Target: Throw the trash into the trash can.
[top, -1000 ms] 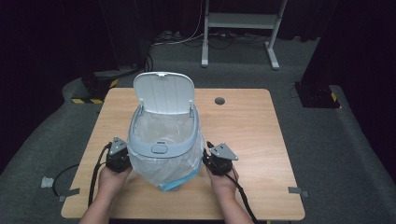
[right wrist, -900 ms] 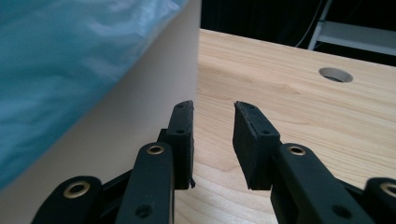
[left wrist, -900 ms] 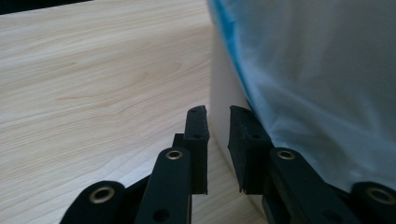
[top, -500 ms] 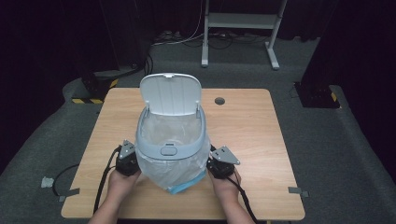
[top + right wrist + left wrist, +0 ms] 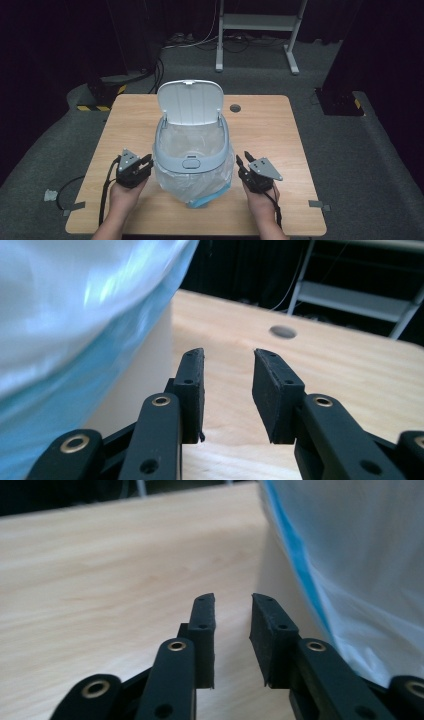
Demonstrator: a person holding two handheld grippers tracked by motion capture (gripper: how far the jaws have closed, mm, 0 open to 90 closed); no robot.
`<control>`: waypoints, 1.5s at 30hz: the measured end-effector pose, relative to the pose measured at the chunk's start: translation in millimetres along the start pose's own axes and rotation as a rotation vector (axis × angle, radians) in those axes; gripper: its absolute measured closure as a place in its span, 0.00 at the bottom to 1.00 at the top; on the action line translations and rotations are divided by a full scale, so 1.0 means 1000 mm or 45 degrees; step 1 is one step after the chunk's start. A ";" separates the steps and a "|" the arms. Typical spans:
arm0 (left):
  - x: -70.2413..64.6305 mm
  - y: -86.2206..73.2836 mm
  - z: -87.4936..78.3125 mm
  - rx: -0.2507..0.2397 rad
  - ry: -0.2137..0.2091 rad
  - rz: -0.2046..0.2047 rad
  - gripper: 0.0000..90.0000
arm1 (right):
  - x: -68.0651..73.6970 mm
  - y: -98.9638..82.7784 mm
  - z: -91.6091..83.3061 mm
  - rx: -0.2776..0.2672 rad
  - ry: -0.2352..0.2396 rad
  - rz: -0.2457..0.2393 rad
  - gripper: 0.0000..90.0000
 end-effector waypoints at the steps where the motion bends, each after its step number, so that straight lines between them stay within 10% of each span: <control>1: 0.002 0.003 -0.004 -0.015 0.005 -0.009 0.76 | -0.003 0.003 -0.003 -0.009 -0.004 0.003 0.73; 24: -0.006 0.117 -0.029 -0.267 0.054 0.056 0.70 | -0.005 0.113 -0.009 -0.278 0.012 0.025 0.74; 45: -0.011 0.161 -0.019 -0.399 0.072 0.046 0.68 | 0.000 0.161 0.019 -0.316 0.027 0.081 0.75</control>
Point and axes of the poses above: each handheld gripper's, and its own axes: z roughly forward along the jaws, y roughly out of its top, x roughly to its left, the point moved 2 cm from there along z, roughly forward along the jaws, and after that the axes turned 11 degrees about -y, right-handed, at the moved point
